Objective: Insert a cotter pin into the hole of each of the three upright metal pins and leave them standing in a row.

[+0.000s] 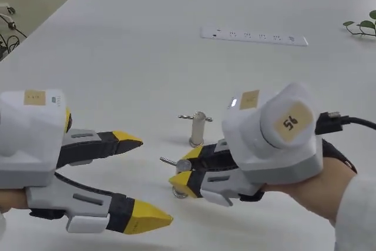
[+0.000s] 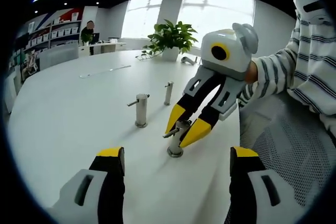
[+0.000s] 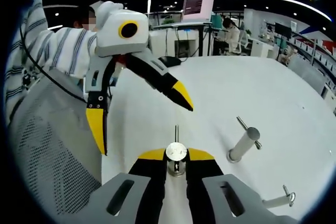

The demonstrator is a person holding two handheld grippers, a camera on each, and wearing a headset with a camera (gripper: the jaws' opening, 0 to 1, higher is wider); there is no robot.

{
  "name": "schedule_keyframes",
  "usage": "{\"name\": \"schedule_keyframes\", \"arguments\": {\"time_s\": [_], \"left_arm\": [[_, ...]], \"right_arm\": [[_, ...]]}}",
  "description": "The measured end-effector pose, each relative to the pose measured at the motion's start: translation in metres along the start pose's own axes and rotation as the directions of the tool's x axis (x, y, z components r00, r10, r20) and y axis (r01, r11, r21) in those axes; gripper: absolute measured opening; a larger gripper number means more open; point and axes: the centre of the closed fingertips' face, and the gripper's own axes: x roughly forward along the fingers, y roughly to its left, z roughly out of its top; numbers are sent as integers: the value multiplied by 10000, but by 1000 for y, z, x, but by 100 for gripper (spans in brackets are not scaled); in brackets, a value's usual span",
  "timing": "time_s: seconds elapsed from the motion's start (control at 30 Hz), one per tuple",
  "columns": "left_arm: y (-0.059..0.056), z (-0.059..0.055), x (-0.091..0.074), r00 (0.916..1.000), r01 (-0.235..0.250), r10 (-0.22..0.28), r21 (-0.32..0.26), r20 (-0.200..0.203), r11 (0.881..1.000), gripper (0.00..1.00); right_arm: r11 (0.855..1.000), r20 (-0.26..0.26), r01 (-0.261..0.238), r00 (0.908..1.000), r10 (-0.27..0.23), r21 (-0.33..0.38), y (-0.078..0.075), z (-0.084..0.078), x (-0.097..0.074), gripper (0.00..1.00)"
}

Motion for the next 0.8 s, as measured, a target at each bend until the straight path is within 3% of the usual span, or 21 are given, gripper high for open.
{"name": "schedule_keyframes", "arguments": {"time_s": [0.17,0.27,0.43,0.8], "left_arm": [[2,-2,-1,9997,-196,196,-6,-115,9998,83],[3,2,-2,9996,-267,270,-315,92,9991,84],[0,7,-2,9996,-243,248,-353,149,9991,85],[-2,9,-1,9983,-556,549,-338,-205,9979,84]], "right_arm": [[9991,44,-394,9992,395,-175,3,-5,-9,13],[9987,97,-508,9987,508,9,1,-10,-18,13],[9987,197,-494,9986,495,-86,-9,-18,-41,13],[9929,216,-509,9983,535,-1073,-46,-48,-108,13]]}}
